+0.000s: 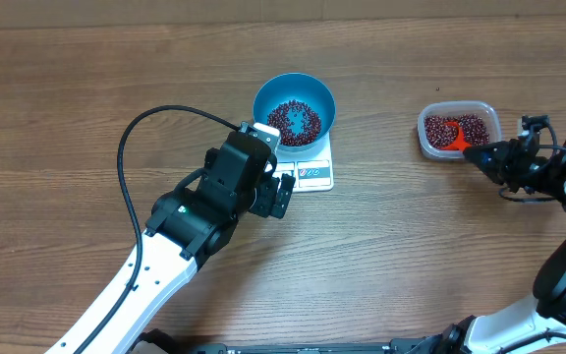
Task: Scoop item into bowl and weigh 150g on scale
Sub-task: 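Scoop beans from the tub with the red scoop, right gripper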
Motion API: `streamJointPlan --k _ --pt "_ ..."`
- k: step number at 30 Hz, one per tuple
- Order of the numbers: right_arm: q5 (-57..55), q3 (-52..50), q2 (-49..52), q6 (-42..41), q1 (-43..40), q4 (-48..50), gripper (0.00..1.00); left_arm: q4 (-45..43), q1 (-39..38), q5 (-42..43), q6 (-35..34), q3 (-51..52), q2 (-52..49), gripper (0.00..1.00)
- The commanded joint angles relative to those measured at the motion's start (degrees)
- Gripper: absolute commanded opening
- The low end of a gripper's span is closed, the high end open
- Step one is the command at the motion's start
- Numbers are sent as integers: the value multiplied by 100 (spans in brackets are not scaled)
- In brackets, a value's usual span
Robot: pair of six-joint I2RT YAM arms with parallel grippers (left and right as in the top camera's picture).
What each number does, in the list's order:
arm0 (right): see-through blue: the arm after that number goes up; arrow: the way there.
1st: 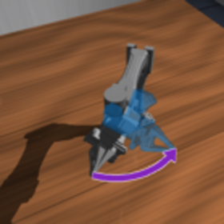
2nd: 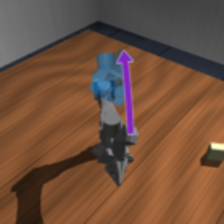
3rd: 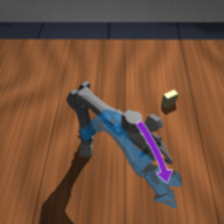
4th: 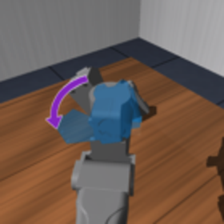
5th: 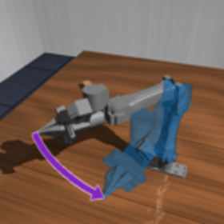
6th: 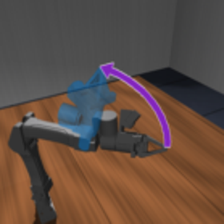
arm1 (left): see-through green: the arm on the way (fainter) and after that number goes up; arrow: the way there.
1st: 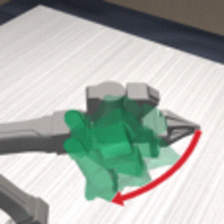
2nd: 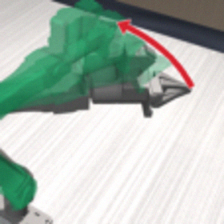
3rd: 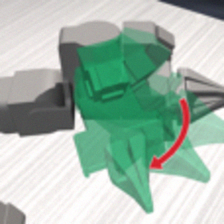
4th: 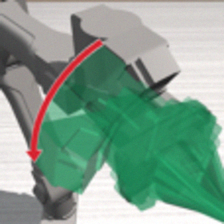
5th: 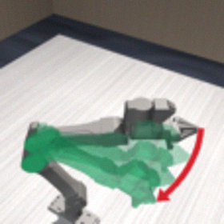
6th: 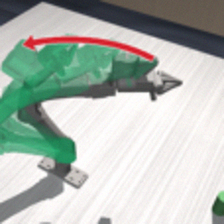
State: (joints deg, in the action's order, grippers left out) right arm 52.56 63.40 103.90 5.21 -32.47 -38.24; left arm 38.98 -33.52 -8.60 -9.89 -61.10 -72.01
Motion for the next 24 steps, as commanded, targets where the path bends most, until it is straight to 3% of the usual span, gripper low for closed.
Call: streamJointPlan --k 1,7,24 --pt "511 -4 39 -94 -103 92 4 -15 28 59 87 33 2 100" --pt "1316 -2 39 -94 -254 240 4 -15 28 59 87 33 2 99" --pt "1576 -2 39 -94 -367 197 4 -15 28 59 87 33 2 100"
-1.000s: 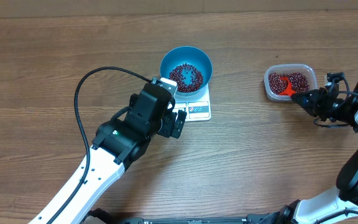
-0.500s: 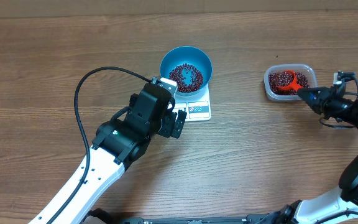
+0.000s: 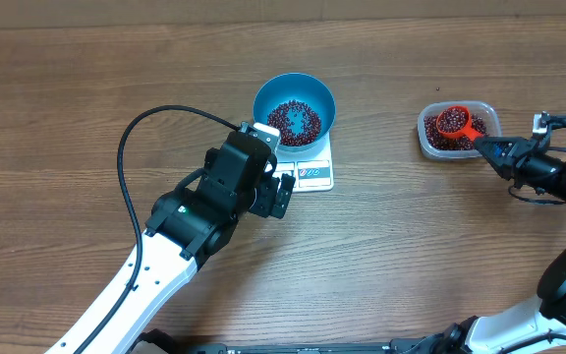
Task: Scoop item into bowl and weigh 150g on scale
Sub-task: 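Scoop beans from the tub with the red scoop, right gripper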
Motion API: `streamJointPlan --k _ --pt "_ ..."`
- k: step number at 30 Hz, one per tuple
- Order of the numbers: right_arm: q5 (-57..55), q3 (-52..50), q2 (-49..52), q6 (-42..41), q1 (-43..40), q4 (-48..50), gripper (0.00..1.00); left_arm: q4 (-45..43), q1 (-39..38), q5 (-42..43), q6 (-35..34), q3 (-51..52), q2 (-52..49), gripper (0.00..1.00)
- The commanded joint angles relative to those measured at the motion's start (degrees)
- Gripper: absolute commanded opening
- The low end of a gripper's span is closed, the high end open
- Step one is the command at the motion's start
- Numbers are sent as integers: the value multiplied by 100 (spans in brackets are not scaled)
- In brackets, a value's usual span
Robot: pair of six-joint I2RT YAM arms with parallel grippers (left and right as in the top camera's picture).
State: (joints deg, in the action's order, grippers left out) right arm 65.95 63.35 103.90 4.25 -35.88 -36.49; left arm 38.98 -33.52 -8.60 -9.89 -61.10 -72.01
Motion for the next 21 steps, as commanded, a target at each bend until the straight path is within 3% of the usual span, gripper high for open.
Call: streamJointPlan --k 1,21 --pt "236 2 39 2 -26 22 3 -15 28 57 87 33 2 100" --pt "1093 2 37 2 -24 -2 4 -15 28 59 87 33 2 100"
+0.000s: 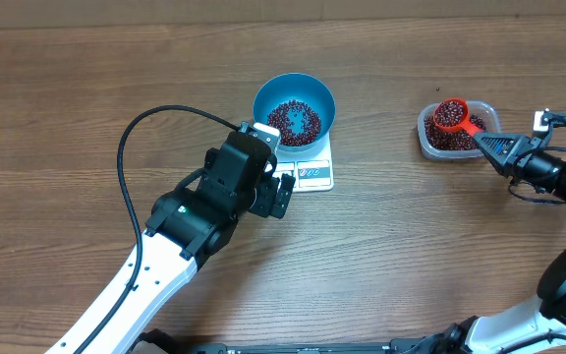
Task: Scoop item into bowl and weigh 150g on scale
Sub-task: 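Scoop beans from the tub with the red scoop, right gripper, then carry the filled red scoop left over the blue bowl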
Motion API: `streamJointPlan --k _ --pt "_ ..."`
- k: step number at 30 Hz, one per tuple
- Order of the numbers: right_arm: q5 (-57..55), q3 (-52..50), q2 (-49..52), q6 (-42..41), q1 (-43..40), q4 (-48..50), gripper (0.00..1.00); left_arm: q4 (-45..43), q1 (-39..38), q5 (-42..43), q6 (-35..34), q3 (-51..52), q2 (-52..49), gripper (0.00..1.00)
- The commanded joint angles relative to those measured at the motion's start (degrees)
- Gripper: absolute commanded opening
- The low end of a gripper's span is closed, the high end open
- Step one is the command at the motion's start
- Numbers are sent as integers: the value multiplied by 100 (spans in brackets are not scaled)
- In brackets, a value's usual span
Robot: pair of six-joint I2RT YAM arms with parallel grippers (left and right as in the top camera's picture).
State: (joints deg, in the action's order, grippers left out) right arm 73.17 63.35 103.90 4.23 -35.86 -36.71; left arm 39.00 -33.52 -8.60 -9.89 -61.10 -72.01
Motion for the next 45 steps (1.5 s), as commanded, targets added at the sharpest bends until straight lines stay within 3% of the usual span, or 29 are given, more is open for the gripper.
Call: streamJointPlan --k 1,15,28,45 --pt "417 2 37 4 -20 20 4 -17 28 57 87 33 2 100" --pt "1259 4 37 2 -11 20 4 -17 28 57 87 33 2 100" --pt "1362 59 26 -2 -9 20 4 -17 28 57 87 33 2 100" --pt "1429 892 15 -629 391 249 4 -17 28 57 87 33 2 100"
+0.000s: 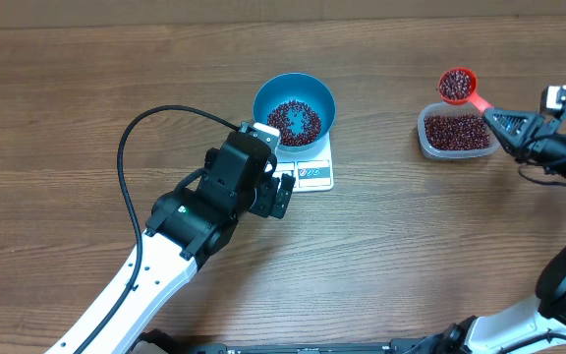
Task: Scoop item into bowl and weigh 150g on scale
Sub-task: 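Carry the filled red scoop left over the blue bowl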
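Observation:
A blue bowl holding dark red beans stands on a small white scale at the table's middle. At the right, a clear tub holds more of the beans. My right gripper is shut on the handle of a red scoop, whose cup is full of beans and hangs just beyond the tub's far edge. My left gripper rests beside the scale's front left corner; its fingers look slightly parted with nothing between them.
A black cable loops from the left arm over the table's left half. The wooden table stretches around the scale and tub.
The right gripper has lifted the loaded scoop from over the tub's far part to just beyond its far edge, higher in the view. The left arm has not moved.
The scoop was first dipped low in the tub's near right corner. Then it sat over the tub's middle, full of beans, then near the tub's far side. Now it is held beyond the tub's far edge. The left arm stayed by the scale throughout.

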Motion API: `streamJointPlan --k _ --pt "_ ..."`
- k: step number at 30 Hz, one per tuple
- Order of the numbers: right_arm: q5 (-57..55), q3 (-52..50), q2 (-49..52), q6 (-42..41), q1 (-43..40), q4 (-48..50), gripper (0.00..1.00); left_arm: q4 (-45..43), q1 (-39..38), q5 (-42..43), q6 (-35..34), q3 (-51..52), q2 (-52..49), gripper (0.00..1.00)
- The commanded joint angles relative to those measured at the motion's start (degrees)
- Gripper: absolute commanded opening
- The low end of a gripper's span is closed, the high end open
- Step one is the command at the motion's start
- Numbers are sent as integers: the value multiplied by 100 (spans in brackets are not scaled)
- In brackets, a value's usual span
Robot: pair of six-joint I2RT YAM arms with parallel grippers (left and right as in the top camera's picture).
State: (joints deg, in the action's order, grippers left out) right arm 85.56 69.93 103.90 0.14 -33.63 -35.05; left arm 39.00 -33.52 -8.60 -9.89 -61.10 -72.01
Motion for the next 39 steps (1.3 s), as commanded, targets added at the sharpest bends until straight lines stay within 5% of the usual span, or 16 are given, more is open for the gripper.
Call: streamJointPlan --k 1,16,39 --pt "186 254 15 -319 236 173 4 -17 28 57 87 33 2 100" --pt "-208 258 15 -2315 1613 2450 4 -17 28 57 87 33 2 100" --pt "-1561 258 15 -1891 3392 3091 4 -17 28 57 87 33 2 99"
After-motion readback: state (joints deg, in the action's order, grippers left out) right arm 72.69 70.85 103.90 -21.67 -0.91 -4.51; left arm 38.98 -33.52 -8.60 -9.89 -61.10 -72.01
